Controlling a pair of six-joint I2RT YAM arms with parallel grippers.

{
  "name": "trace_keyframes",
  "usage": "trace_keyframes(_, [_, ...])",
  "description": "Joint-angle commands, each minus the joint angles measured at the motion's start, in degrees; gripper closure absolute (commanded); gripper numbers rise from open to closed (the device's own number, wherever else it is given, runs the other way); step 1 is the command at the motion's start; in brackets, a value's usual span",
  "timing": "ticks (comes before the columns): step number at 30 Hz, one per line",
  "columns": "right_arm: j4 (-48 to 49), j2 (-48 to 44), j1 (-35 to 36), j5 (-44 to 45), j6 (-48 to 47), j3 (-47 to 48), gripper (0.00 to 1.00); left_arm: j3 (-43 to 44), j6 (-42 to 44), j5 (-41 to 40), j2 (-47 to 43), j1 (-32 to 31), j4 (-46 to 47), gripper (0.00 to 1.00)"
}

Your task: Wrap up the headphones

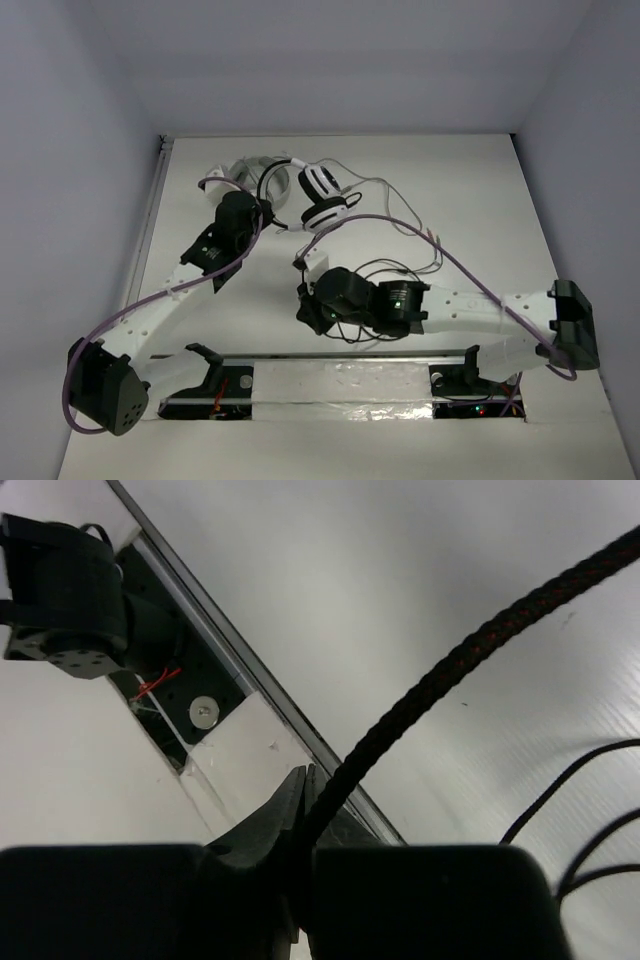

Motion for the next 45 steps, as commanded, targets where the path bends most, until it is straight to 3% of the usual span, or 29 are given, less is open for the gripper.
trace_keyframes(1, [-4.1, -4.8, -0.2, 1.3, -0.3, 2.4, 0.98, -0.1, 3.0, -8.0, -1.6, -5.1, 3.2, 1.00])
trace_keyframes(9, [-19.5, -5.6, -3.5, 11.5, -6.6, 11.5, 0.99, 3.2, 11.7, -11.2, 3.1, -16.7, -6.4, 1.00])
trace_keyframes(18, [-26.3, -9.7, -6.8, 9.7, -9.6, 13.4, 0.96, 8.4, 19.8, -9.6, 3.6, -18.2, -15.0, 1.00])
trace_keyframes(28, [-26.3, -10.9, -14.0, 21.0, -12.3, 13.7, 0.92, 14.6, 32.9, 9.2, 5.5, -18.2, -19.3, 1.00])
trace_keyframes(39, [-27.1, -10.4, -16.7, 32.1, -12.3, 12.9, 0.85, 14.5, 35.0, 14.9, 5.0, -16.7, -19.4, 1.00])
trace_keyframes(45, [-23.8, -12.7, -20.4, 34.1, -9.0, 8.8, 0.82, 13.9, 34.6, 29.7, 2.0, -10.9, -16.1, 1.00])
